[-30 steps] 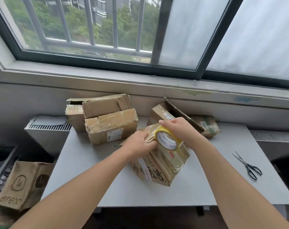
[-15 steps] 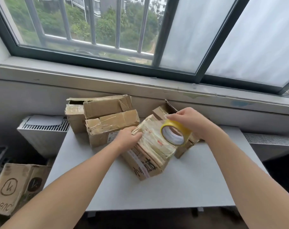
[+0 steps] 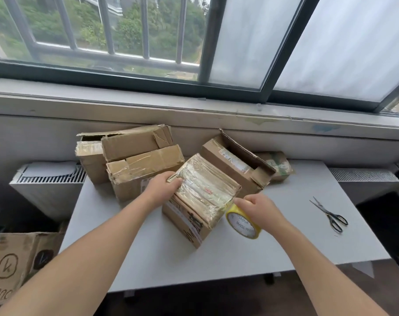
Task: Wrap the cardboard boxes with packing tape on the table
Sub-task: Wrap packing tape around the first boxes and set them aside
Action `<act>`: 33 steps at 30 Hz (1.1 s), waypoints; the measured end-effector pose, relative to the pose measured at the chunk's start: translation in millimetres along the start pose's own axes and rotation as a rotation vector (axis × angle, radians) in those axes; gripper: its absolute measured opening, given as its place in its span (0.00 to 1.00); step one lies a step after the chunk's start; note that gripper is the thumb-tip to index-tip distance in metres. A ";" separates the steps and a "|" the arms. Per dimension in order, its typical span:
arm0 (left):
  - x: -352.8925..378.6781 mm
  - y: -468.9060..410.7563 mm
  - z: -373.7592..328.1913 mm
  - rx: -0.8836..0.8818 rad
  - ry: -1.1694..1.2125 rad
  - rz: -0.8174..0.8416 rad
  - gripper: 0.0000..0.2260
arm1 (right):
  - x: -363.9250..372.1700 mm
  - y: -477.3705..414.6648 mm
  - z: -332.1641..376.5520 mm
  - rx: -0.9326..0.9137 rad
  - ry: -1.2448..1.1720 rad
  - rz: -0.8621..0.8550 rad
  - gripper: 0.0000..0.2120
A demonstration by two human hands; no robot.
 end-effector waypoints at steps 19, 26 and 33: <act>26.9 16.4 -26.5 0.619 -1.123 0.109 0.45 | 11.5 -3.9 -11.9 -0.030 -0.042 -0.051 0.22; 57.9 44.8 -42.7 0.647 -1.091 0.234 0.39 | 15.1 -5.6 -7.5 -0.047 -0.022 -0.044 0.22; 78.5 56.1 -48.5 0.857 -1.108 0.327 0.44 | 13.3 -1.6 -14.2 -0.035 -0.047 -0.071 0.23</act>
Point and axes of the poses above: each hand's wrist, its own y-axis away from the middle knuckle, its own x-axis out of the palm, z = x × y, the point moved 3 cm from there along -y, towards the middle knuckle, and after that the axes turned 3 degrees about -y, right-handed, at the moved point
